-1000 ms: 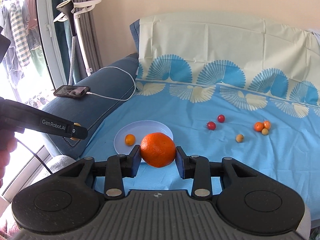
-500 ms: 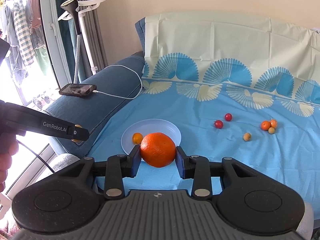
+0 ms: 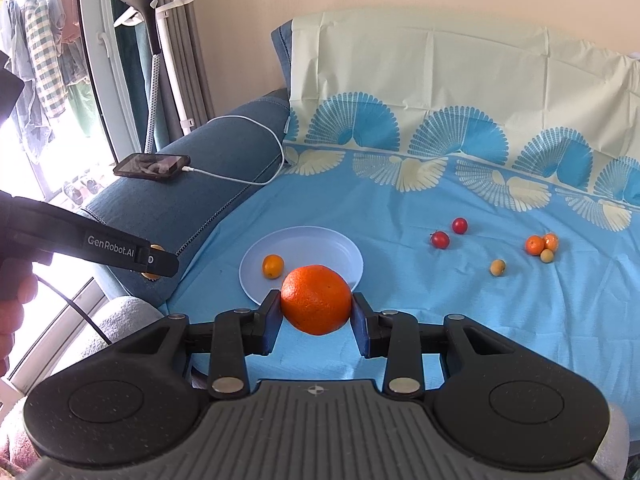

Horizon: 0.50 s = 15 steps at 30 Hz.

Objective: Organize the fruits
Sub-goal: 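Carry both fruits over the blue plate and open both grippers to release them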

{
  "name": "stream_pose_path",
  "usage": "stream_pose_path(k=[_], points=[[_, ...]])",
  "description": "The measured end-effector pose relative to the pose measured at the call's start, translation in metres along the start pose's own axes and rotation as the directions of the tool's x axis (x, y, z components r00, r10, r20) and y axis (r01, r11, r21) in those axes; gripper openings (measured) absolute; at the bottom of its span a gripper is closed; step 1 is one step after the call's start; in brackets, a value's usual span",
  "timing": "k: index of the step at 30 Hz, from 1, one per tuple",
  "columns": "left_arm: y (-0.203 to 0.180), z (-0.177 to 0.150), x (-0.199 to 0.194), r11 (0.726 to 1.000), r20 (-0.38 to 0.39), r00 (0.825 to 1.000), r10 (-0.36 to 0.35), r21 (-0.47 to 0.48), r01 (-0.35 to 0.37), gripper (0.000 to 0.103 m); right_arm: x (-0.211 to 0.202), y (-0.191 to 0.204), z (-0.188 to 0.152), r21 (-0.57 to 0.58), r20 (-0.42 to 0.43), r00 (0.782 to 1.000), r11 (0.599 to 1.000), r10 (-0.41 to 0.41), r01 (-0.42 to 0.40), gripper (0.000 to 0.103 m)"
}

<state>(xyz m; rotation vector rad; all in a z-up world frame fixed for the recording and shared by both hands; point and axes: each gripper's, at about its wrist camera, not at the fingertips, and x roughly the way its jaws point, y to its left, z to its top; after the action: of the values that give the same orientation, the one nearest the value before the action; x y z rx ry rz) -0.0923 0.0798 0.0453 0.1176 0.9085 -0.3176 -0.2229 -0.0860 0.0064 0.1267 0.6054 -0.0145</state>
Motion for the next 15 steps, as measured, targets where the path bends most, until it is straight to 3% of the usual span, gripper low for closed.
stream_pose_path(k=[15], points=[[0.018,0.035,0.058,0.999,-0.071,0.997,0.038,-0.027,-0.04,0.029,0.062,-0.012,0.014,0.009,-0.084,0.996,1.0,-0.016,0.016,0.038]])
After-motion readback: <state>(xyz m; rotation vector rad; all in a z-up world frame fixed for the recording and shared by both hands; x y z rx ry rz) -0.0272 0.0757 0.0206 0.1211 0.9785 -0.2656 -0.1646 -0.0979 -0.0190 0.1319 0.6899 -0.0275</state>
